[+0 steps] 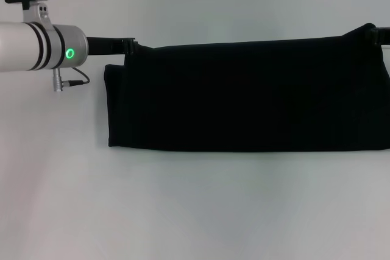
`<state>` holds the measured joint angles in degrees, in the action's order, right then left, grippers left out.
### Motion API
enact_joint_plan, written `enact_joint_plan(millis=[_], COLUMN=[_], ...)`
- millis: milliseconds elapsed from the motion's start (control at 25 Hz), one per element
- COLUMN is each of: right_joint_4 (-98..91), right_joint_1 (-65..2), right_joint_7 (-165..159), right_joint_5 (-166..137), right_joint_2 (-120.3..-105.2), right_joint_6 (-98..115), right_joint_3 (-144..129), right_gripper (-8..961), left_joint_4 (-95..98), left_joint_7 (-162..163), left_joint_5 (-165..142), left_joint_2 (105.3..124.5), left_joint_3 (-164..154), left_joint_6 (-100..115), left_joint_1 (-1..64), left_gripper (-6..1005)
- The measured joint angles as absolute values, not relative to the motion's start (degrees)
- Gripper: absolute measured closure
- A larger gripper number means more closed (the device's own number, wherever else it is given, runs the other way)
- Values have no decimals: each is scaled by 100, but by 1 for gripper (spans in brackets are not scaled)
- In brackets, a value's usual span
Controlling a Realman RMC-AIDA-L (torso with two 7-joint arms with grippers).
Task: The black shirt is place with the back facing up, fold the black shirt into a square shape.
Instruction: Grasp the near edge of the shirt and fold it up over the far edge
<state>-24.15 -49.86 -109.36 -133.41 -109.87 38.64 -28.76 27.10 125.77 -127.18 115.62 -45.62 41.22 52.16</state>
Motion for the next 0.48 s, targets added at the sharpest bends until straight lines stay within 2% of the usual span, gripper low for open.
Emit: enact_joint_plan(millis=[200, 480], right_joint_4=[-2322, -2215], right_joint_1=[-4998, -4969], right_joint_7=[-10907, -10952], right_joint_5=[-13342, -13357], right_joint_2=[-10986, -11036], right_joint_6=[3808, 3518], right_joint_3=[-2881, -2883], right_gripper=[901, 896], left_joint_4=[2631, 2577], left_joint_7=[12513, 12416], left_joint_5=[-12758, -12748], left_joint_2=[11580, 11788], left_joint_3=[-4570, -4576], left_joint_6=[4000, 3108], left_joint_1=[5283, 5319], left_gripper=[933, 914])
